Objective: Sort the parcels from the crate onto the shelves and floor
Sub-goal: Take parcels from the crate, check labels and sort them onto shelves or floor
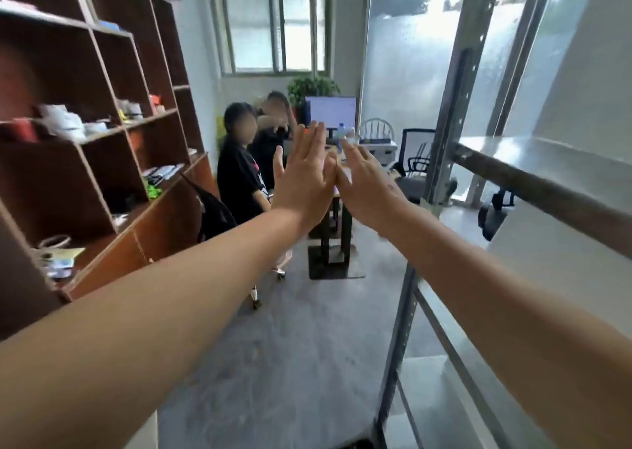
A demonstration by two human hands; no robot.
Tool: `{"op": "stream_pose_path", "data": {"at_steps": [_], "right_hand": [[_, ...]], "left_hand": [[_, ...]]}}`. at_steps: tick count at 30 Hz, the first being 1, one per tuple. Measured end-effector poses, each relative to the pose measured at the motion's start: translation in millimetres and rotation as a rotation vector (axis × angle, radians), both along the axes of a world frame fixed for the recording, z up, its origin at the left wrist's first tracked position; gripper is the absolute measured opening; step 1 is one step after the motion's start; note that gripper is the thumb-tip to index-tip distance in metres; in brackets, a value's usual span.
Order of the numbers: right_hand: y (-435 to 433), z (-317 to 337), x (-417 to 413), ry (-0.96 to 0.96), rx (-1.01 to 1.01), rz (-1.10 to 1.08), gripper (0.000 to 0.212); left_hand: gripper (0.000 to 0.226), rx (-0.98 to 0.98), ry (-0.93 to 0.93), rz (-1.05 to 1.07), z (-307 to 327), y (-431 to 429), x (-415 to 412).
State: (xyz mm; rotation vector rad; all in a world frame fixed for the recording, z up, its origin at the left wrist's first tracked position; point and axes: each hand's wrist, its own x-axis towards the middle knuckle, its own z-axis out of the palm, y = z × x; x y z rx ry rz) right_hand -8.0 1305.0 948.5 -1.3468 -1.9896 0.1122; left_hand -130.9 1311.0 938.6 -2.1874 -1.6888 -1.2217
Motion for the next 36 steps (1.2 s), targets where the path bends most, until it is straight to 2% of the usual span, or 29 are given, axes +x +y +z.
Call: {"op": "stream_pose_path", "data": {"at_steps": [3, 7, 10, 14, 21, 23, 29, 36], "right_hand": [[-14.2, 71.7, -9.1, 0.006, 0.184, -0.044, 0.058], [-31.6, 124.4, -9.1, 0.039, 0.279, -0.064, 0.062], [-43.5, 144.1, -0.8, 0.006, 0.336, -0.118, 0.064], [-55.1, 156.1, 17.8, -0.140, 0.352, -0.215, 0.068], [-66.0, 185.9, 36.3, -0.252, 0.465, -0.514, 0.066], [-69.1, 186.0, 35.7, -0.286, 0.443, -0.595, 0.066], [-95.8, 190.9, 35.7, -0.395, 0.352, -0.749, 0.067], [-158.9, 196.9, 63.8, -0.445, 0.251, -1.057, 0.068]], "left_hand": [[0.054, 0.125, -0.043, 0.099, 68.4, -15.6, -17.1], [0.053, 0.227, -0.033, 0.128, 120.9, -37.2, -27.9], [0.055, 0.263, 0.030, 0.110, 137.6, -45.1, -25.0], [0.056, 0.289, 0.069, 0.029, 150.4, -46.4, -5.4], [0.058, 0.408, 0.143, -0.166, 160.9, -25.4, 20.3], [0.057, 0.359, 0.135, -0.243, 158.2, -18.8, 23.7], [0.074, 0.386, 0.153, -0.407, 158.8, -13.0, 35.2], [0.074, 0.398, 0.091, -0.640, 165.7, -51.6, 85.0]]}}
